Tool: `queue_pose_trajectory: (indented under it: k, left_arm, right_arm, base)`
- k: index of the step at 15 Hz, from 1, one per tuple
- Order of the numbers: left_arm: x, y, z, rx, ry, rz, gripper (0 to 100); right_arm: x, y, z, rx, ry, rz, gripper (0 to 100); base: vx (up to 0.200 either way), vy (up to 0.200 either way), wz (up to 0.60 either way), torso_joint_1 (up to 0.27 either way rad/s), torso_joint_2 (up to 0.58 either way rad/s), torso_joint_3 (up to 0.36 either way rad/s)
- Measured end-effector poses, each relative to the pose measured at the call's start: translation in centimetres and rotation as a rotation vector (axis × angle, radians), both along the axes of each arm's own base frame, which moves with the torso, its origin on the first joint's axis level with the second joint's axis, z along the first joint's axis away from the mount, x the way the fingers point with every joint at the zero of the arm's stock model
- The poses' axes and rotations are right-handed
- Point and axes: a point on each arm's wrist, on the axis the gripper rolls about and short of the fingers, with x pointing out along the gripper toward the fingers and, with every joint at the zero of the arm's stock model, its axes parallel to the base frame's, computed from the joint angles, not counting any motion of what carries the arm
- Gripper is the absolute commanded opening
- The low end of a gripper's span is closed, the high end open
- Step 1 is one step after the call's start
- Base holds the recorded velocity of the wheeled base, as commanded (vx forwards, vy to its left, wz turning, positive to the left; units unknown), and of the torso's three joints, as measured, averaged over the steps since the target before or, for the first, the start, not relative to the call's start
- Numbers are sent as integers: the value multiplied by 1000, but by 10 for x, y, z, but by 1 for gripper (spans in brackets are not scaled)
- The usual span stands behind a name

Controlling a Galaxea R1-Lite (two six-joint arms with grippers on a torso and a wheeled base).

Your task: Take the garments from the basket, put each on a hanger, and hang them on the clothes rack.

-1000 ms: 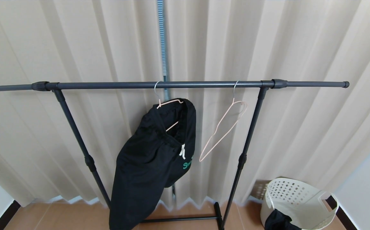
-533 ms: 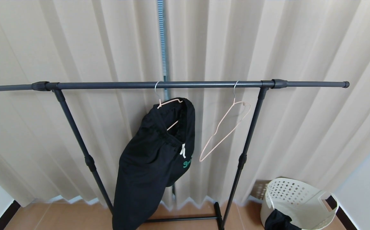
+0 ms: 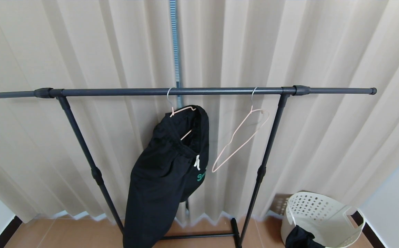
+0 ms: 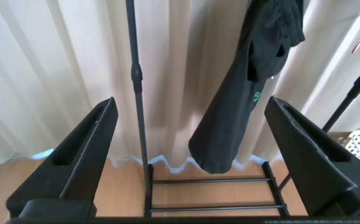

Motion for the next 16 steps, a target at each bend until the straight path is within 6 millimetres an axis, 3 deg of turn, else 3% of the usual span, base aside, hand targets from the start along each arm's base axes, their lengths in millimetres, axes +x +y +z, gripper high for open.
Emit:
queue_pose_trajectory:
  k: [16]
  left_arm:
    - [0, 0, 0, -3, -3, 0, 100]
  right_arm:
    - [0, 0, 0, 3, -1, 0, 100]
  base:
    - [0, 0, 0, -163, 394, 221]
